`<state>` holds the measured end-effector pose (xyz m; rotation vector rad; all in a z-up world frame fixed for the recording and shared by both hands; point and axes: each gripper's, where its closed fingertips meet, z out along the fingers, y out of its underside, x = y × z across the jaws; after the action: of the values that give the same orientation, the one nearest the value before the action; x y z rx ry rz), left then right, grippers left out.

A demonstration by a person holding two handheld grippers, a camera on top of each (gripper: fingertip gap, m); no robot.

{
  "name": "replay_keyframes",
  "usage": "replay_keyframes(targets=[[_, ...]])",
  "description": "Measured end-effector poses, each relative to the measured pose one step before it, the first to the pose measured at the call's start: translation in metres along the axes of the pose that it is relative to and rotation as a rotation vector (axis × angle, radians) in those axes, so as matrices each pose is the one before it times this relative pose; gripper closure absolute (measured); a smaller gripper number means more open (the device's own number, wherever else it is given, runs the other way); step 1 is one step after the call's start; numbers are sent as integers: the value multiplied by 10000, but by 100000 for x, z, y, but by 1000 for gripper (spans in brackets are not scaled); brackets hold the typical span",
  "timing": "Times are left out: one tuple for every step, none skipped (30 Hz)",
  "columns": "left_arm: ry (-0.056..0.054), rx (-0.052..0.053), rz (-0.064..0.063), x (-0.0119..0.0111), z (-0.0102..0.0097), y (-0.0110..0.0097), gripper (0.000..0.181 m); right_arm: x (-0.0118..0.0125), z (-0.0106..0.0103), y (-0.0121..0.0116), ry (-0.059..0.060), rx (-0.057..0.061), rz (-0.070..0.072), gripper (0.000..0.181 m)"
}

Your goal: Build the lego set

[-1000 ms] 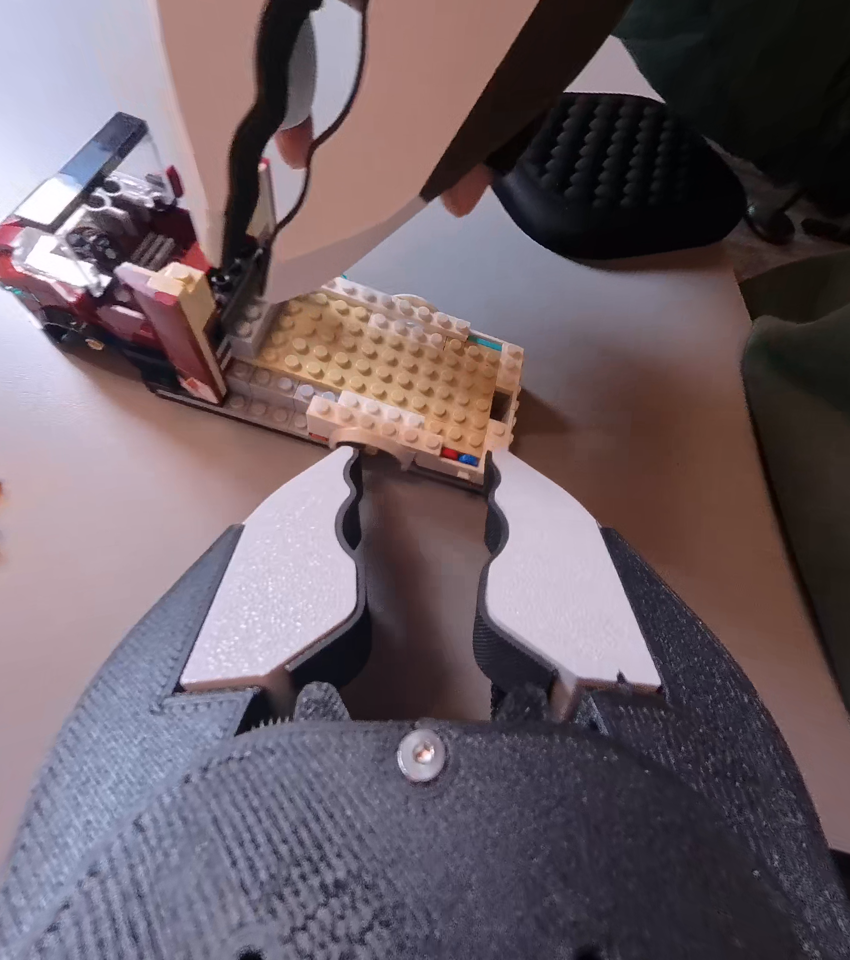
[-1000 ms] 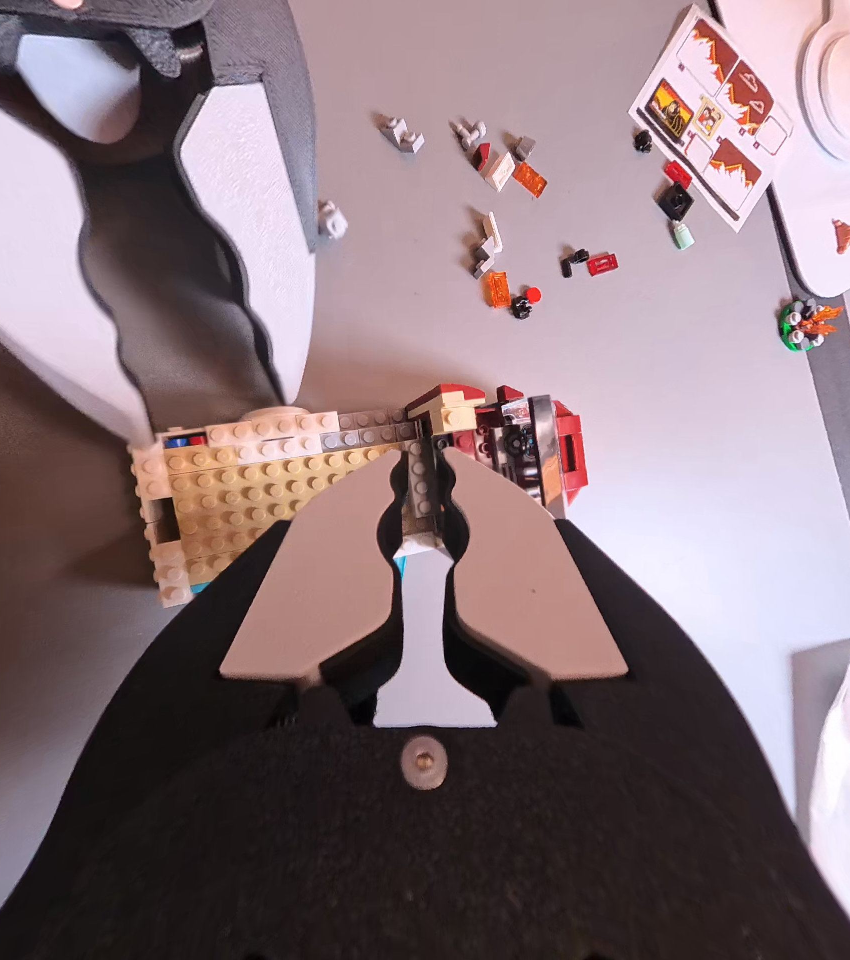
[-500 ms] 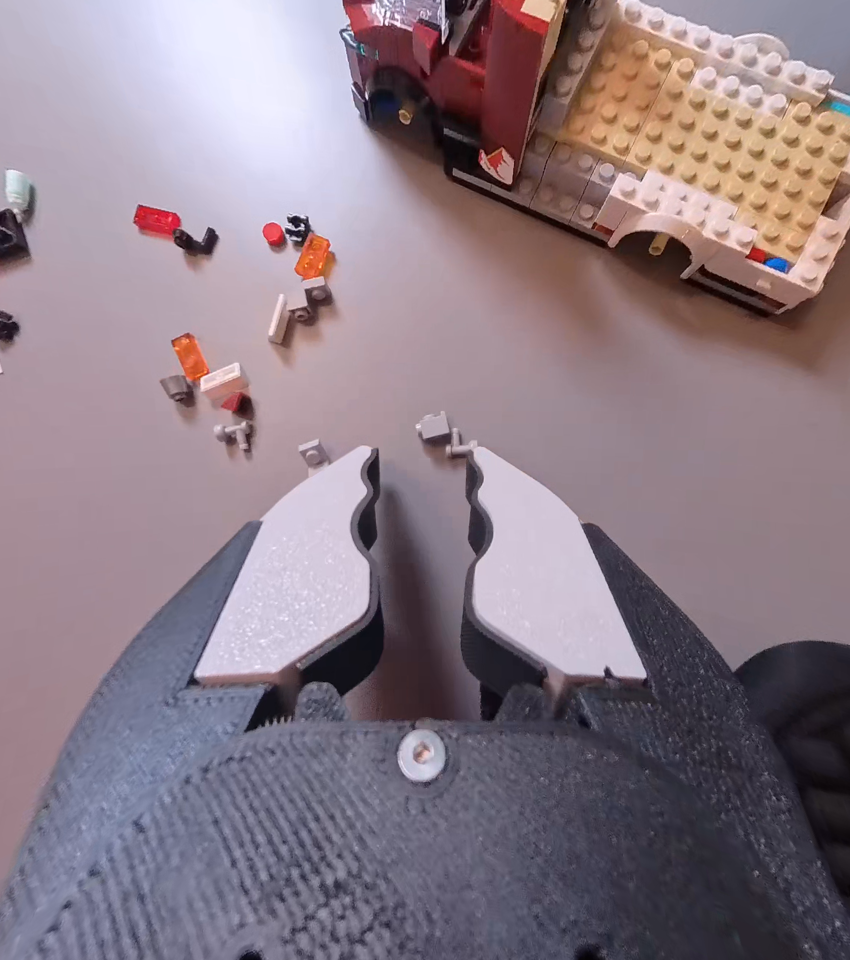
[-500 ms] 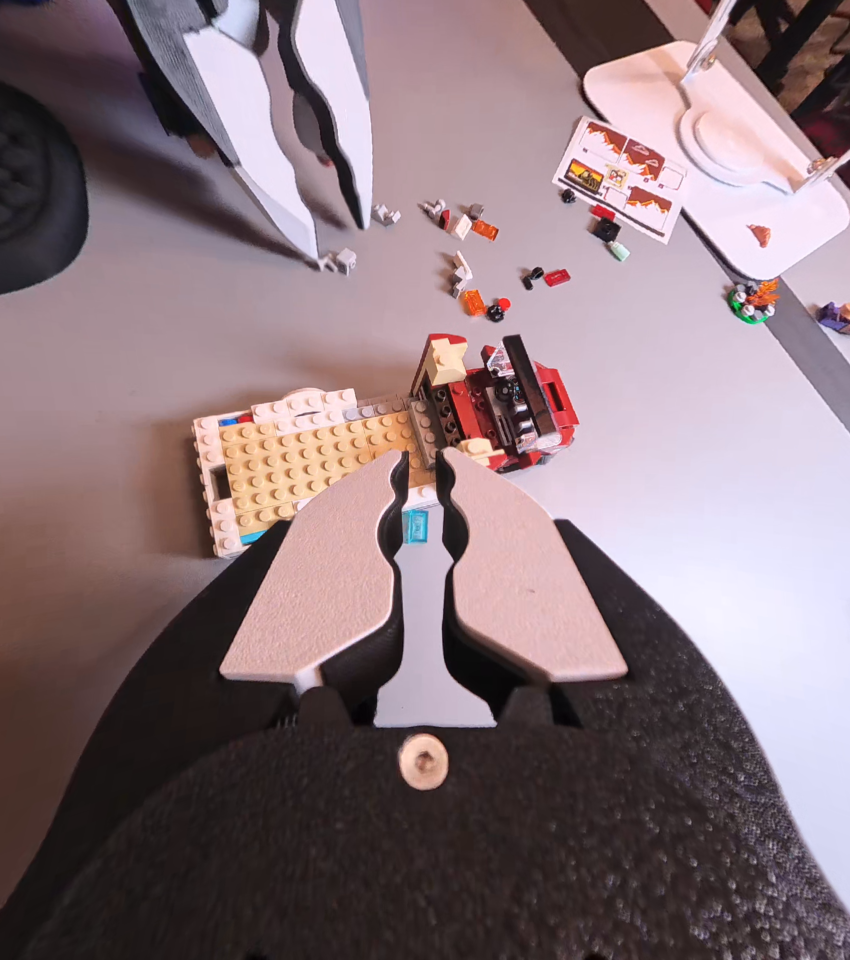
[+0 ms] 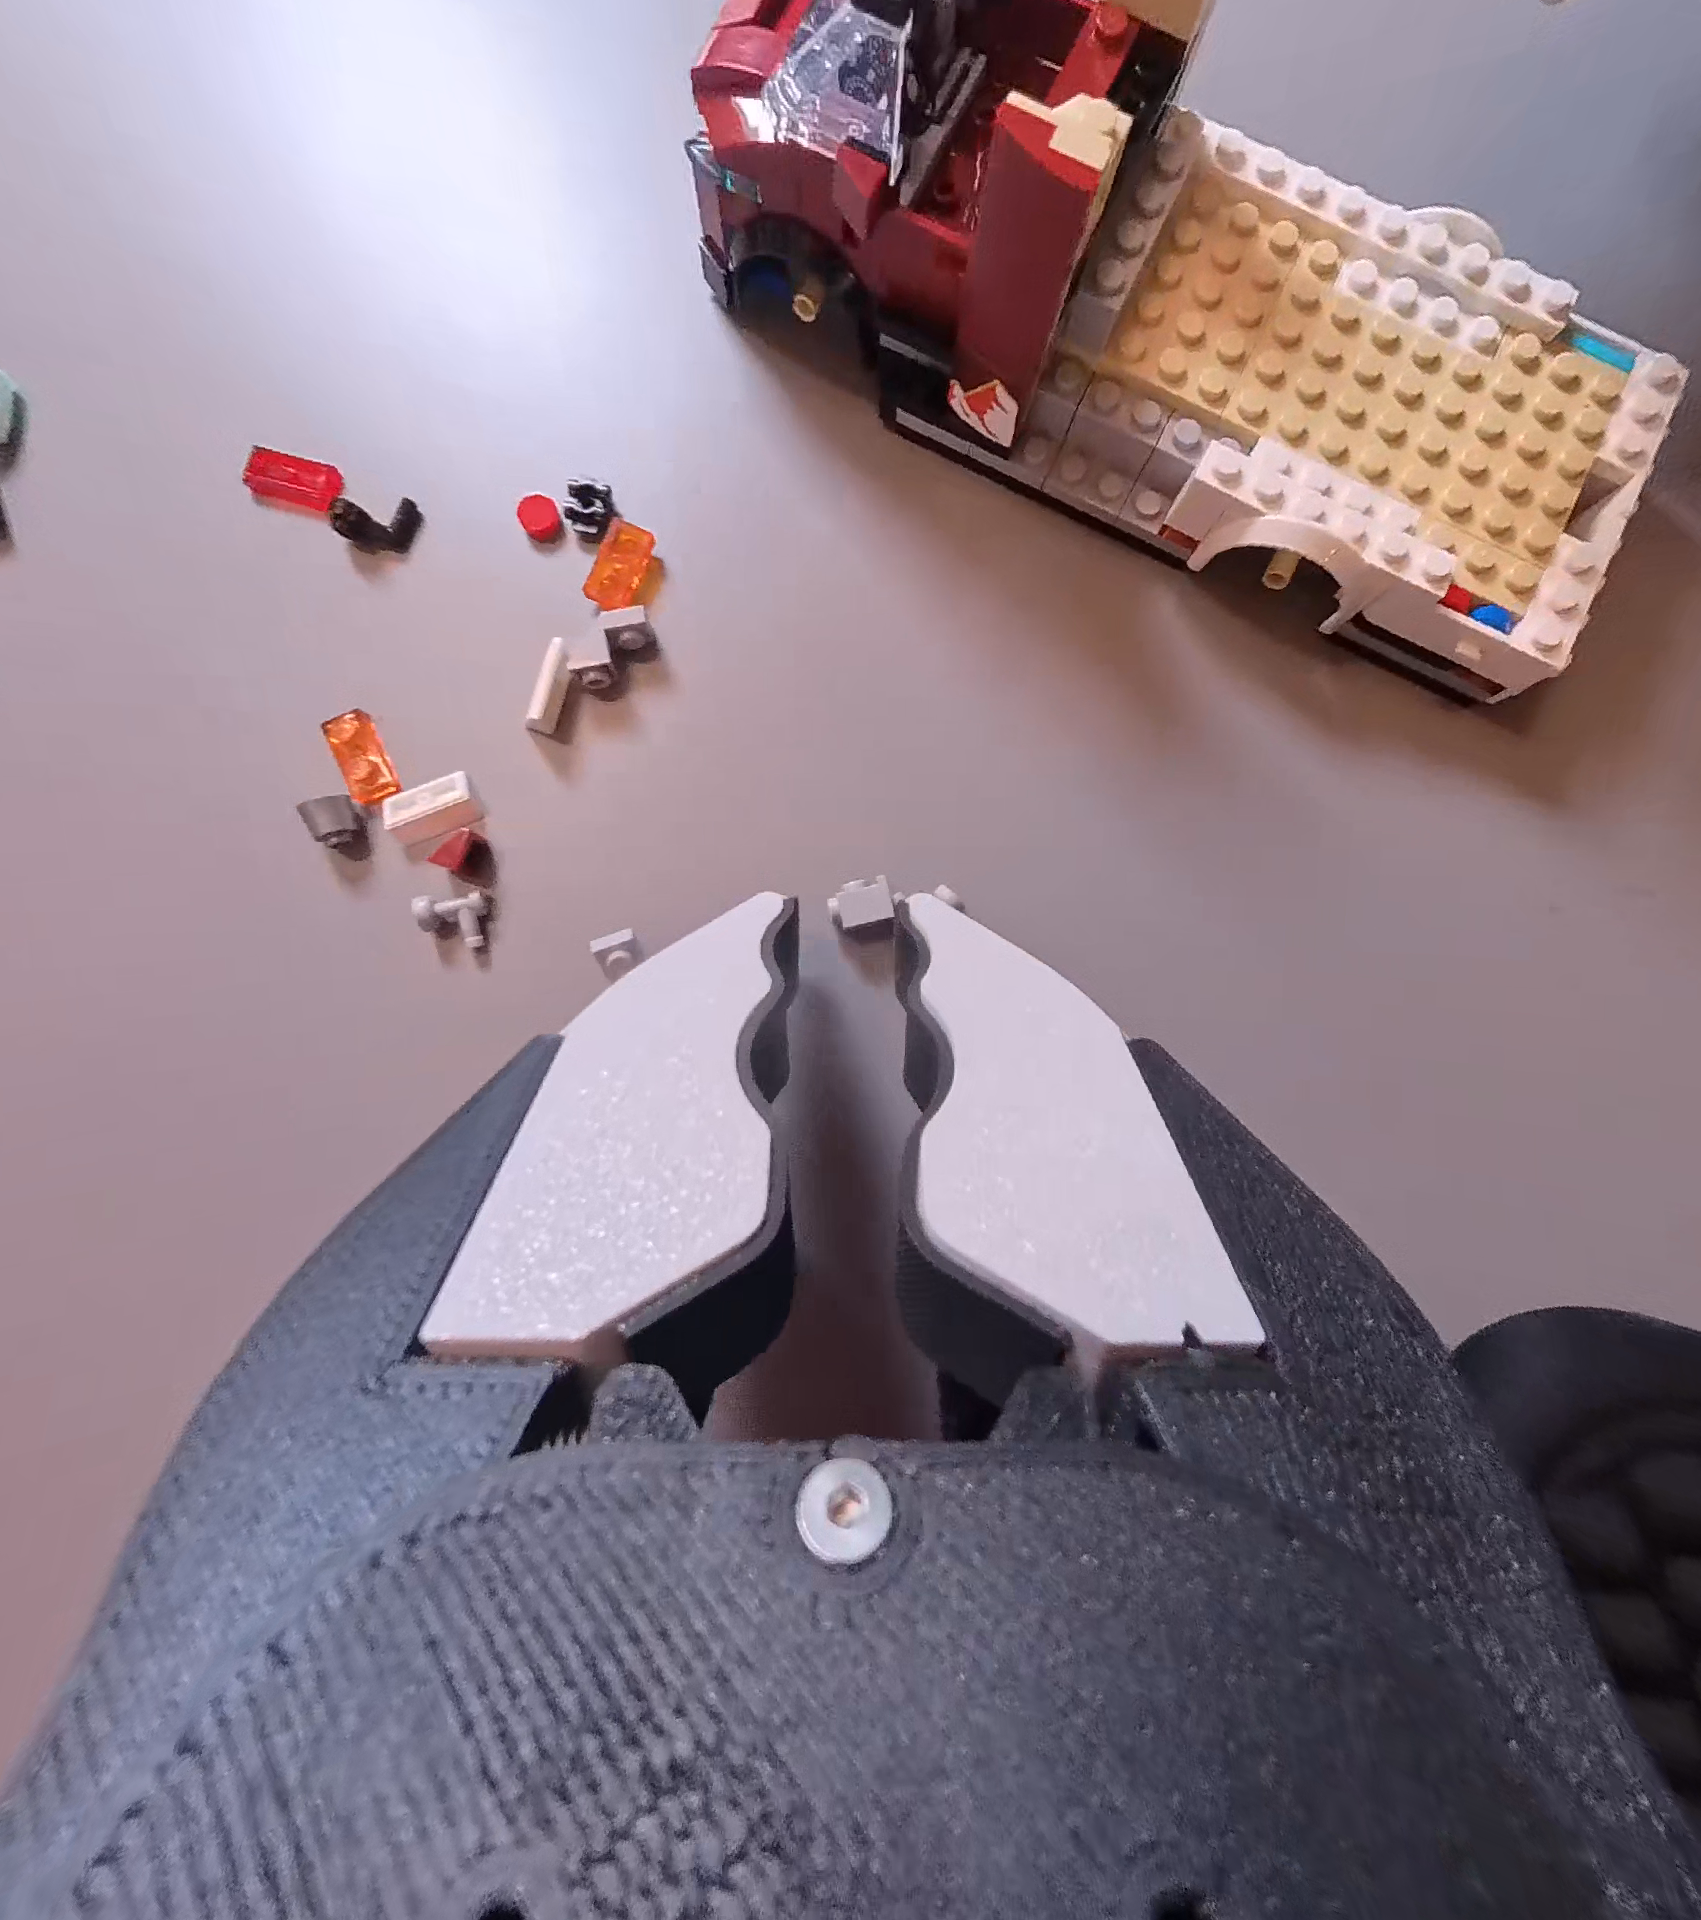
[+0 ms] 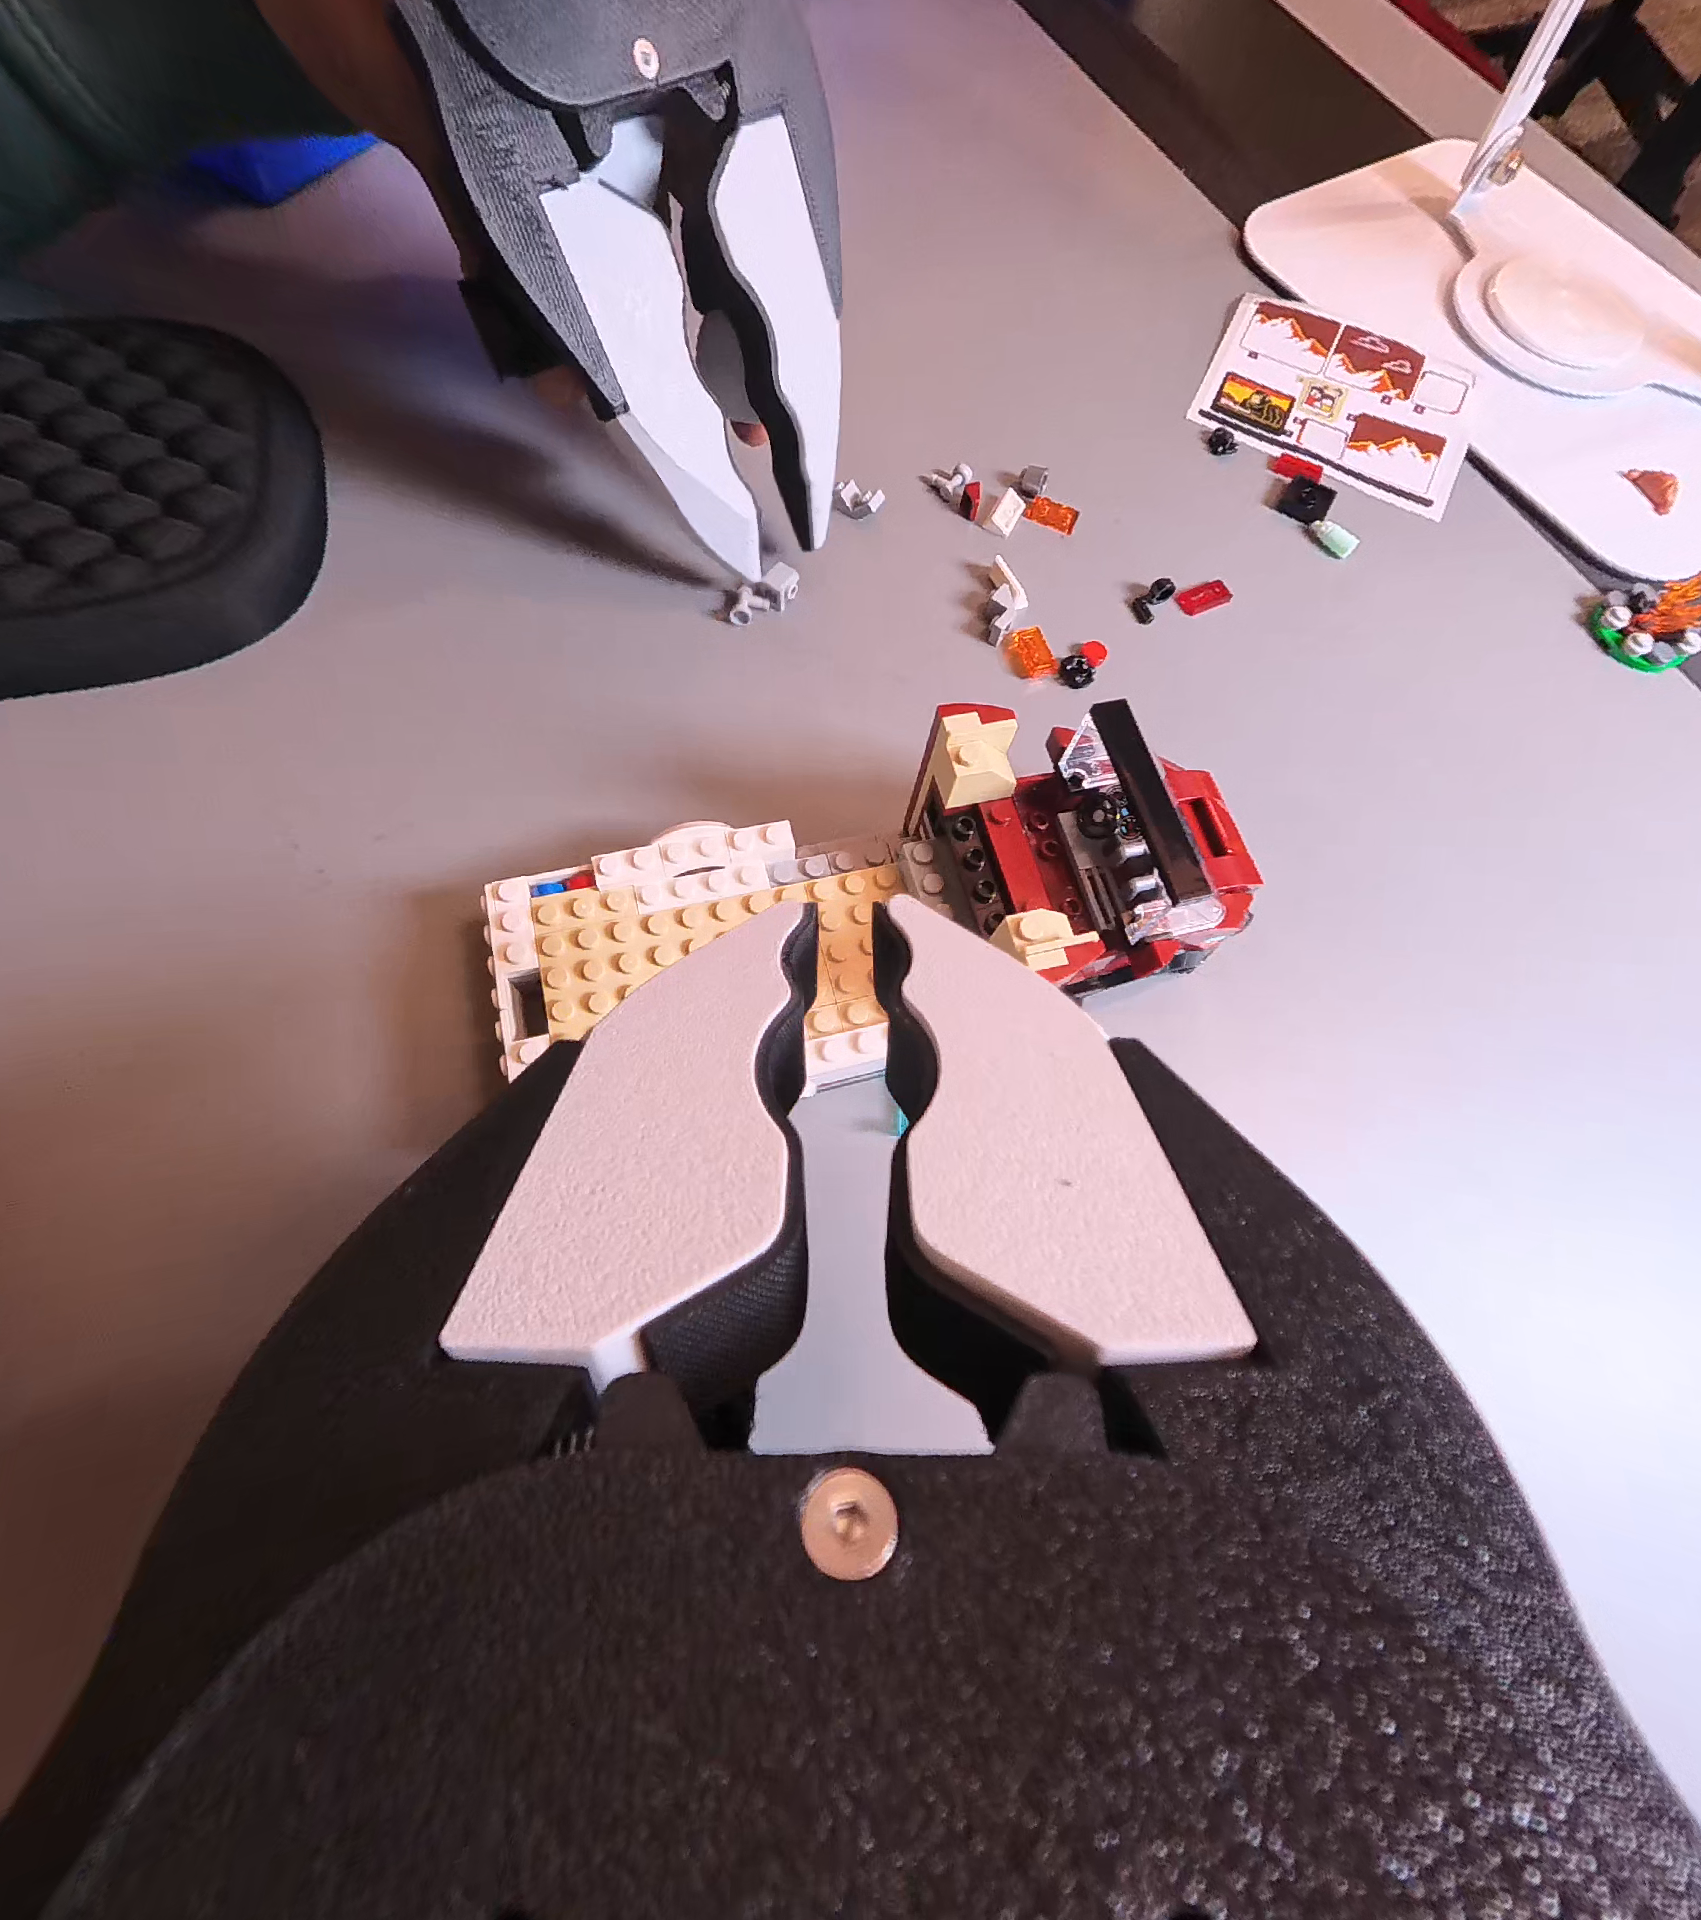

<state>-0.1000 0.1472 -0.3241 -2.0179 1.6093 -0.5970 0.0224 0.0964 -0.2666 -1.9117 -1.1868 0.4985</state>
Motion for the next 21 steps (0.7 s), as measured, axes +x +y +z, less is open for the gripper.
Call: replay_keyframes(targets=[[24, -61, -23, 12, 189, 72, 164, -23, 49, 53, -19, -1, 15, 171], [43, -41, 13, 78, 166, 48, 164, -13, 12, 51, -12, 4, 10, 171], [85, 22, -1, 137, 108, -66, 166, 2, -14, 47, -9, 3, 10, 171], [-20, 57, -28, -37, 61, -119, 169, 31, -28, 26, -1, 14, 13, 171], [-100, 12, -11, -189, 46, -70, 169, 19, -27, 6, -6, 23, 22, 171], [-48, 2, 33, -96, 20, -44, 169, 9, -15, -7, -20, 29, 35, 171], [-54, 65, 56, -57, -38, -137, 169, -27, -10, -27, -29, 48, 44, 171], [-121, 184, 59, -110, -121, -325, 169, -52, 4, -73, -45, 77, 52, 172], [-63, 265, 114, 32, -178, -486, 169, -109, 21, -112, -77, 108, 62, 171], [-6, 398, 276, 261, -222, -746, 169, -141, 45, -171, -112, 144, 86, 171], [-19, 592, 456, 449, -252, -1094, 169, -164, 63, -191, -144, 166, 140, 171], [33, 612, 524, 659, -201, -1185, 169, -197, 74, -207, -181, 183, 202, 171], [52, 588, 537, 787, -117, -1209, 169, -212, 86, -241, -214, 215, 250, 171], [-67, 650, 523, 666, -88, -1347, 169, -233, 88, -272, -239, 244, 279, 171], [-12, 654, 406, 714, -63, -1345, 169, -193, 75, -249, -231, 235, 278, 171], [180, 523, 189, 856, 25, -1152, 169, -181, 69, -226, -208, 209, 226, 170], [166, 382, 69, 741, 91, -899, 169, -243, 51, -204, -223, 190, 158, 169], [121, 287, 59, 616, 139, -671, 169, -308, 47, -209, -235, 171, 126, 168], [104, 254, 65, 560, 144, -575, 169, -404, 65, -184, -270, 146, 111, 167], [122, 224, 50, 554, 165, -487, 169, -511, 82, -183, -338, 138, 119, 165], [135, 159, 50, 531, 200, -357, 169, -574, 100, -173, -383, 141, 173, 164]])
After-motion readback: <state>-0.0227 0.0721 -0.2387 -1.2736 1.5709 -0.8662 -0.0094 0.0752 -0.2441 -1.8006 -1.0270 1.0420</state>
